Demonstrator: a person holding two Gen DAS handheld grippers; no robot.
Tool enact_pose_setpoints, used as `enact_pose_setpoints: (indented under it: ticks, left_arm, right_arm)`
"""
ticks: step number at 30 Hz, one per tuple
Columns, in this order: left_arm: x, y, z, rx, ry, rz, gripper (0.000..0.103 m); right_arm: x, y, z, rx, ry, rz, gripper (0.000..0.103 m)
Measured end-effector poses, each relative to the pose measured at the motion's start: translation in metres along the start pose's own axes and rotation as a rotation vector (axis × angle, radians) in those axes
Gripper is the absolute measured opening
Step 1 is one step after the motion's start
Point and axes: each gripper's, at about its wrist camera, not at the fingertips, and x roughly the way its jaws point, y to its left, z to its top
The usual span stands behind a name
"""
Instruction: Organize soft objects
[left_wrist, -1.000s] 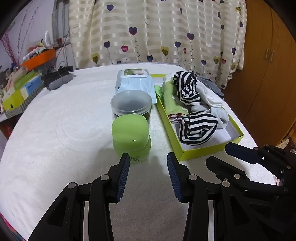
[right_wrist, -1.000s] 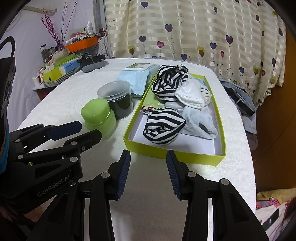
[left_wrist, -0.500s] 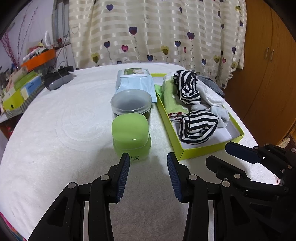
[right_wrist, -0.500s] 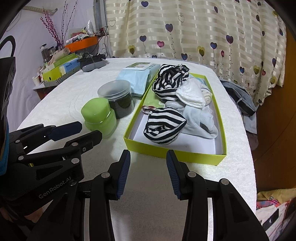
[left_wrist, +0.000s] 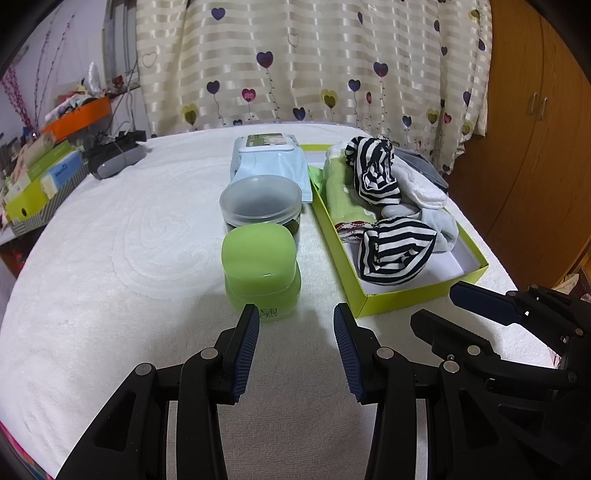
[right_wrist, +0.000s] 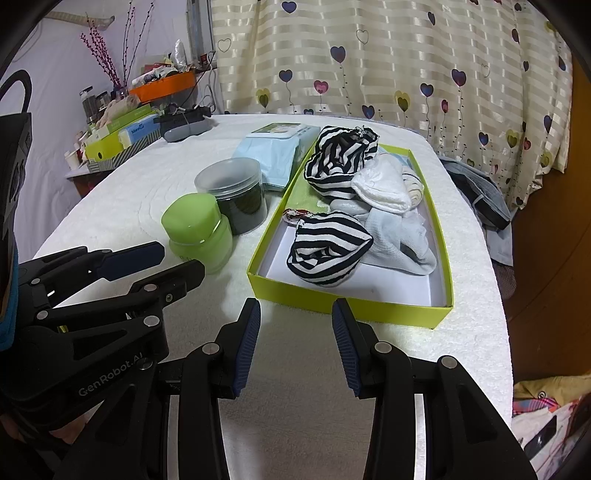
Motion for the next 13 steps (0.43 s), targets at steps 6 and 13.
enact_pose_setpoints:
  ticks: [6,13]
  left_arm:
    - [0.0002,0.0004,0.0002,0.000,0.001,0.000,0.041]
    - [-0.0002,0.0007,-0.0028,-0.002,0.004,-0.002,0.041]
  right_arm:
    - [-0.0001,-0.0005,0.0003,0.001,0.001,0.002,0.042]
    - [-0.0001,-0.0004,0.0004,0.001,0.001,0.001,0.042]
